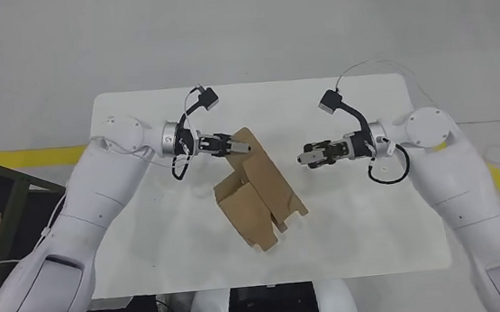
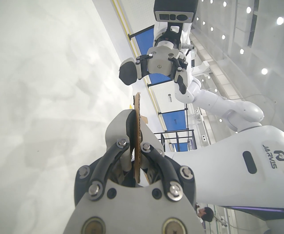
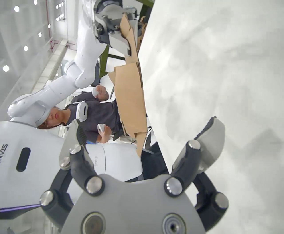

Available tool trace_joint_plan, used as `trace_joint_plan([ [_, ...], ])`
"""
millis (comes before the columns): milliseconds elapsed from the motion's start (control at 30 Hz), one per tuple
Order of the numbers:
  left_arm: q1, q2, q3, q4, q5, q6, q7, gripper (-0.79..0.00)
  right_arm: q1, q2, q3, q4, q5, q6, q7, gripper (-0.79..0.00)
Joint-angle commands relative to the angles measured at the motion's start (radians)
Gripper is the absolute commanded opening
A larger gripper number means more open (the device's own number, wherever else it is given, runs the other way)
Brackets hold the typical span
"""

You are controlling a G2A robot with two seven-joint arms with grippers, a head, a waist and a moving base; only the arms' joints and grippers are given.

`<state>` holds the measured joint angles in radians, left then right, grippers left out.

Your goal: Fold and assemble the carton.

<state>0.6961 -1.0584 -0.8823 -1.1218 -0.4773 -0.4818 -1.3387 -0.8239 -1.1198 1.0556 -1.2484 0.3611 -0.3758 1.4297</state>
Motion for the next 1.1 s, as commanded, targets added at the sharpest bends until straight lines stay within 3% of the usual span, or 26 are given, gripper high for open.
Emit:
trace_joint_plan([
  [0, -0.008, -0.001, 0.022, -0.004, -0.042, 0.008, -0.008, -0.785, 0.009, -0.006, -0.020, 0.016, 0.036, -0.009, 0.005, 0.000],
  [400, -0.059, -0.003, 0.096, 0.033, -0.155, 0.006, -0.006, -0.785, 0.056, -0.024, -0.143, 0.036, 0.106, -0.015, 0.000, -0.006],
  [533, -0.076, -0.002, 0.113, 0.053, -0.159, -0.005, 0.005, -0.785, 0.068, -0.024, -0.177, 0.033, 0.120, -0.014, 0.001, -0.129],
  [667, -0.089, 0.000, 0.127, 0.068, -0.165, -0.013, 0.013, -0.785, 0.080, -0.023, -0.208, 0.038, 0.124, -0.016, -0.001, -0.388],
  [867, -0.103, 0.007, 0.140, 0.075, -0.168, -0.020, 0.020, -0.785, 0.100, -0.020, -0.244, 0.052, 0.136, -0.027, -0.012, -0.453],
  [1067, -0.109, 0.016, 0.149, 0.074, -0.173, -0.029, 0.029, -0.785, 0.118, -0.018, -0.269, 0.062, 0.160, -0.043, -0.028, -0.588],
])
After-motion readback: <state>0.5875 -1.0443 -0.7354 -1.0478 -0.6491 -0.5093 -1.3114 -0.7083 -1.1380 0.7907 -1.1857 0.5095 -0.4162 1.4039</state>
